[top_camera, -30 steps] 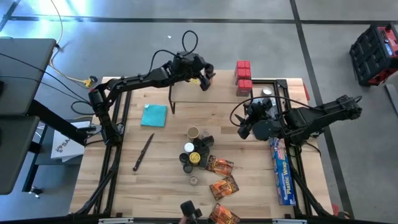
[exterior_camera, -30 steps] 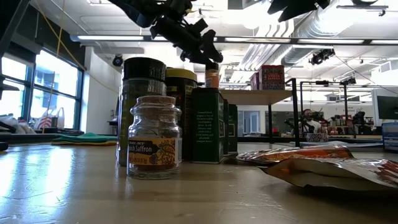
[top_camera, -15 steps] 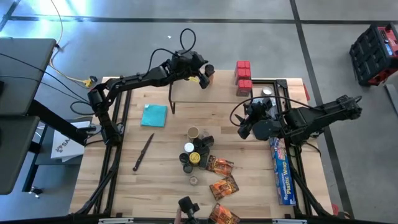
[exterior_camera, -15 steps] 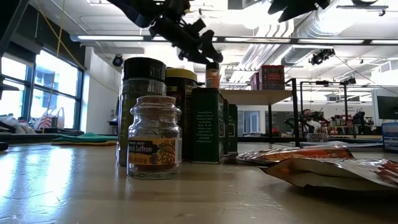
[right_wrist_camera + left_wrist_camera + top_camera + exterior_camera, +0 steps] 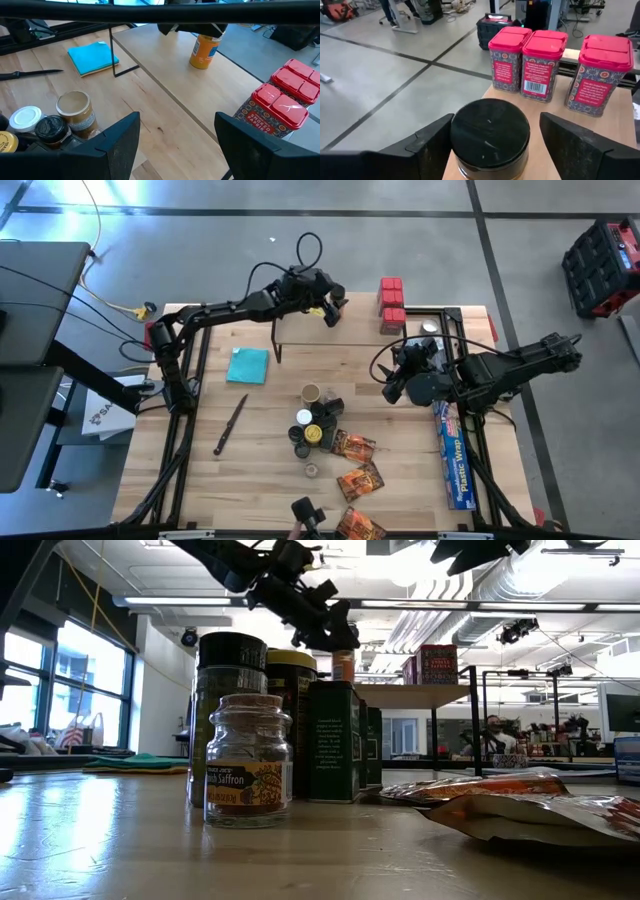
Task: Shelf spices
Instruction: Move the black seasoning bottle to the right side of the green seasoning bottle, then put the black seasoning can on the shelf
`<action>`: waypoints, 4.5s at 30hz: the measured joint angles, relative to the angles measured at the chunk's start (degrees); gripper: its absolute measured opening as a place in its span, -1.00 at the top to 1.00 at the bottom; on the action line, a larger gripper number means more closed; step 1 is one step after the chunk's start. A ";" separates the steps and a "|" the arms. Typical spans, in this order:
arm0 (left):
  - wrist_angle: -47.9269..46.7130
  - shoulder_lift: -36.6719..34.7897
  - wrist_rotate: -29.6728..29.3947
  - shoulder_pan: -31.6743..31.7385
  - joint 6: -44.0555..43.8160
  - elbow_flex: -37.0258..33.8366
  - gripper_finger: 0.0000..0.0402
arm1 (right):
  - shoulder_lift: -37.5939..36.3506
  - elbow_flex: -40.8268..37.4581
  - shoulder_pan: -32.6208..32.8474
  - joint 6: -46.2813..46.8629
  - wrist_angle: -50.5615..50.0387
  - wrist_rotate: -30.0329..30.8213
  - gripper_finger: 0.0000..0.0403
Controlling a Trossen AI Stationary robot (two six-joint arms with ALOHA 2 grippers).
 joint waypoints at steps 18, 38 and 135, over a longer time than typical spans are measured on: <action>0.33 -1.31 -1.81 0.35 1.40 0.00 -0.02 | 0.00 0.00 0.00 0.53 -0.30 -0.14 -0.25; -3.79 -1.66 -8.01 5.32 -2.04 0.08 -0.04 | 0.00 0.00 0.02 0.40 -0.48 -0.68 -0.25; -52.37 -29.24 -39.37 -39.45 -29.12 -8.90 -0.05 | 20.53 -5.55 -9.76 -33.85 26.49 -47.95 -0.25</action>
